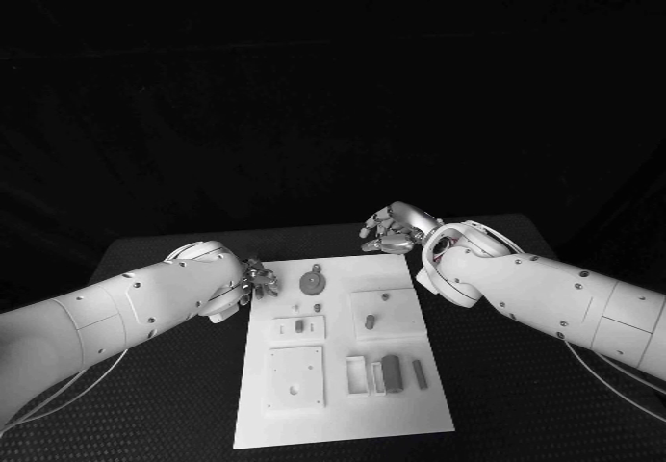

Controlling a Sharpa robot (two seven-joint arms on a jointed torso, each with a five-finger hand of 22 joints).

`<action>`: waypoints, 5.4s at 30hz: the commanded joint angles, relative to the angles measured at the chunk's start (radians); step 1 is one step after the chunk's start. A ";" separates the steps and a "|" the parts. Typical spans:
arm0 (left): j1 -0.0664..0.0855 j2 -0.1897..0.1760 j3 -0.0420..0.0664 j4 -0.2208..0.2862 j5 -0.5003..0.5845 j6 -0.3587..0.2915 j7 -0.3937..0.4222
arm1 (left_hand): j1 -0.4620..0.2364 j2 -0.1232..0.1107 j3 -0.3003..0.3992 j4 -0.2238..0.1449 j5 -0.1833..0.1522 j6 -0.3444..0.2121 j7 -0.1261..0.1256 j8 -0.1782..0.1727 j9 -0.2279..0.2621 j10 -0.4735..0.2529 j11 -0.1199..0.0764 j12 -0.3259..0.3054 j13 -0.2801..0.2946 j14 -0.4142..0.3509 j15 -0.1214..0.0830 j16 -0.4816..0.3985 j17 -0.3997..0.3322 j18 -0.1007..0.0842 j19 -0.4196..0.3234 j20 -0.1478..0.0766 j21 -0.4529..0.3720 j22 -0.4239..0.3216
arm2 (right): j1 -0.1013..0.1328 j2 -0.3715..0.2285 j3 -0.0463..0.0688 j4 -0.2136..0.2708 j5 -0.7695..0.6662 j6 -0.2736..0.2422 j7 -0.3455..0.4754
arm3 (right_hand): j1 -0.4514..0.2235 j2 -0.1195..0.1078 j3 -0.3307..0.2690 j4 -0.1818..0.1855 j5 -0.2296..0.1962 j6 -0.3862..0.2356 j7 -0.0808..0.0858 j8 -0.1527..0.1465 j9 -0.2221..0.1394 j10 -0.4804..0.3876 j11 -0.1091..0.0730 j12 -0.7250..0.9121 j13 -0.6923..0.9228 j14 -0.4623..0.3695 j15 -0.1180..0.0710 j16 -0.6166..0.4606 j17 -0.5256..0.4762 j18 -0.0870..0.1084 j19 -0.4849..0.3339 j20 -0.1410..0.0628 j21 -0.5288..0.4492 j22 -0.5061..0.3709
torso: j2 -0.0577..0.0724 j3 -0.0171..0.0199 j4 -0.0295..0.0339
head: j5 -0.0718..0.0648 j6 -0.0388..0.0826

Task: Assemble the parts on the task board

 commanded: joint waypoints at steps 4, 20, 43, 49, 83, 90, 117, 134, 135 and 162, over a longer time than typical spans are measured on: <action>0.005 -0.071 0.001 0.118 0.092 -0.064 -0.040 | 0.030 0.020 0.005 0.000 0.004 0.025 0.011 0.030 0.027 0.016 -0.002 0.006 -0.001 0.029 -0.030 0.011 0.003 0.021 0.022 -0.009 0.010 0.023 | 0.000 -0.006 0.000 0.004 -0.005 0.007 0.004 | -0.009 -0.002 0.000 0.005 -0.005 0.000 0.005 -0.004 0.002 -0.005 0.002 0.006 -0.001 -0.007 0.001 -0.004 -0.001 0.030 0.003 -0.002 0.000 0.017 | 0.000 -0.0003 0.0008 | 0.003 0.001; 0.003 -0.156 -0.008 0.314 -0.058 -0.094 -0.054 | 0.028 0.010 0.008 -0.001 0.006 0.033 0.005 0.040 0.030 0.029 -0.008 0.010 -0.002 0.040 -0.036 0.017 0.005 0.019 0.031 -0.014 0.020 0.022 | 0.000 -0.010 0.000 0.009 -0.004 0.008 0.004 | -0.010 -0.003 0.000 0.005 -0.005 0.000 0.005 -0.004 0.002 -0.005 0.002 0.006 -0.001 -0.007 0.001 -0.004 -0.001 0.030 0.003 -0.002 -0.001 0.017 | 0.001 -0.0020 0.0006 | 0.008 0.001; -0.001 -0.151 -0.071 0.362 -0.179 -0.072 -0.070 | 0.024 0.003 0.011 0.007 0.005 0.038 0.003 0.045 0.030 0.035 -0.010 0.011 -0.003 0.045 -0.038 0.019 0.007 0.016 0.037 -0.013 0.025 0.022 | 0.000 -0.013 0.000 0.015 -0.004 0.012 0.003 | -0.009 -0.004 0.001 0.004 -0.004 0.000 0.005 -0.005 0.002 -0.005 0.002 0.006 -0.001 -0.007 0.001 -0.004 -0.001 0.030 0.003 -0.002 -0.001 0.017 | 0.002 -0.0009 -0.0013 | 0.008 -0.005; -0.007 -0.141 -0.071 0.347 -0.178 -0.049 -0.076 | 0.018 0.002 0.009 0.015 0.005 0.042 0.001 0.049 0.031 0.040 -0.012 0.012 -0.004 0.048 -0.040 0.022 0.008 0.014 0.040 -0.013 0.028 0.022 | 0.000 -0.013 0.000 0.015 -0.004 0.012 0.004 | -0.008 -0.004 0.001 0.004 -0.004 0.000 0.005 -0.005 0.002 -0.005 0.002 0.006 -0.001 -0.008 0.001 -0.005 -0.002 0.030 0.003 -0.002 -0.001 0.017 | 0.002 -0.0008 -0.0006 | 0.008 -0.007; -0.012 -0.119 -0.071 0.325 -0.176 -0.022 -0.081 | -0.007 -0.010 0.003 0.046 0.004 0.041 -0.001 0.056 0.031 0.043 -0.014 0.014 -0.005 0.050 -0.042 0.025 0.012 0.012 0.042 -0.015 0.032 0.021 | 0.000 -0.012 0.000 0.013 -0.004 0.022 0.002 | -0.011 -0.005 0.001 0.005 -0.005 -0.001 0.006 -0.006 0.003 -0.006 0.002 0.006 -0.002 -0.008 0.002 -0.005 -0.002 0.030 0.003 -0.001 -0.001 0.017 | 0.002 -0.0001 -0.0008 | 0.006 -0.010; -0.012 -0.120 -0.075 0.324 -0.175 -0.013 -0.086 | -0.008 -0.011 0.003 0.047 0.004 0.041 -0.001 0.057 0.031 0.043 -0.014 0.014 -0.005 0.050 -0.042 0.025 0.013 0.012 0.042 -0.015 0.032 0.021 | 0.000 -0.014 0.000 0.013 -0.004 0.022 0.001 | -0.012 -0.005 0.001 0.006 -0.005 -0.002 0.006 -0.006 0.003 -0.006 0.002 0.005 -0.002 -0.008 0.002 -0.005 -0.002 0.030 0.003 -0.001 -0.002 0.017 | 0.001 -0.0006 -0.0007 | 0.007 -0.012; -0.012 -0.124 -0.078 0.324 -0.175 -0.005 -0.090 | -0.030 -0.028 -0.006 0.075 0.004 0.040 -0.002 0.062 0.032 0.042 -0.015 0.017 -0.003 0.050 -0.043 0.026 0.015 0.010 0.042 -0.016 0.036 0.021 | 0.000 -0.013 0.000 0.012 -0.004 0.023 0.001 | -0.014 -0.006 0.001 0.007 -0.005 -0.002 0.006 -0.007 0.003 -0.007 0.003 0.005 -0.002 -0.009 0.002 -0.006 -0.002 0.030 0.003 -0.001 -0.002 0.017 | 0.001 -0.0007 -0.0009 | 0.007 -0.014; -0.012 -0.120 -0.078 0.317 -0.170 -0.015 -0.086 | -0.093 -0.074 -0.029 0.117 0.002 0.036 -0.003 0.066 0.031 0.040 -0.016 0.018 -0.002 0.049 -0.044 0.024 0.017 0.010 0.039 -0.020 0.037 0.020 | 0.000 -0.013 0.000 0.011 -0.004 0.024 0.000 | -0.016 -0.007 0.001 0.007 -0.005 -0.004 0.006 -0.007 0.003 -0.007 0.003 0.005 -0.002 -0.009 0.002 -0.006 -0.002 0.030 0.002 -0.001 -0.002 0.017 | 0.002 -0.0005 -0.0010 | 0.006 -0.015; -0.012 -0.120 -0.078 0.317 -0.170 -0.016 -0.086 | -0.095 -0.076 -0.029 0.119 0.002 0.036 -0.003 0.066 0.032 0.040 -0.016 0.018 -0.002 0.050 -0.044 0.024 0.017 0.010 0.039 -0.020 0.037 0.020 | 0.000 -0.014 0.000 0.011 -0.004 0.024 0.000 | -0.016 -0.007 0.001 0.007 -0.005 -0.004 0.006 -0.007 0.003 -0.007 0.003 0.005 -0.002 -0.009 0.002 -0.006 -0.002 0.030 0.002 -0.001 -0.002 0.017 | 0.002 -0.0005 -0.0011 | 0.007 -0.015; -0.012 -0.115 -0.078 0.312 -0.167 -0.015 -0.083 | -0.146 -0.157 -0.029 0.187 0.002 0.034 -0.005 0.073 0.033 0.041 -0.018 0.021 0.000 0.053 -0.046 0.023 0.019 0.011 0.040 -0.025 0.039 0.019 | 0.000 -0.015 0.000 0.012 -0.004 0.023 0.000 | -0.016 -0.009 0.002 0.007 -0.004 -0.005 0.007 -0.008 0.003 -0.007 0.004 0.005 -0.003 -0.009 0.003 -0.006 -0.002 0.030 0.002 -0.001 -0.003 0.017 | 0.002 -0.0007 -0.0009 | 0.005 -0.016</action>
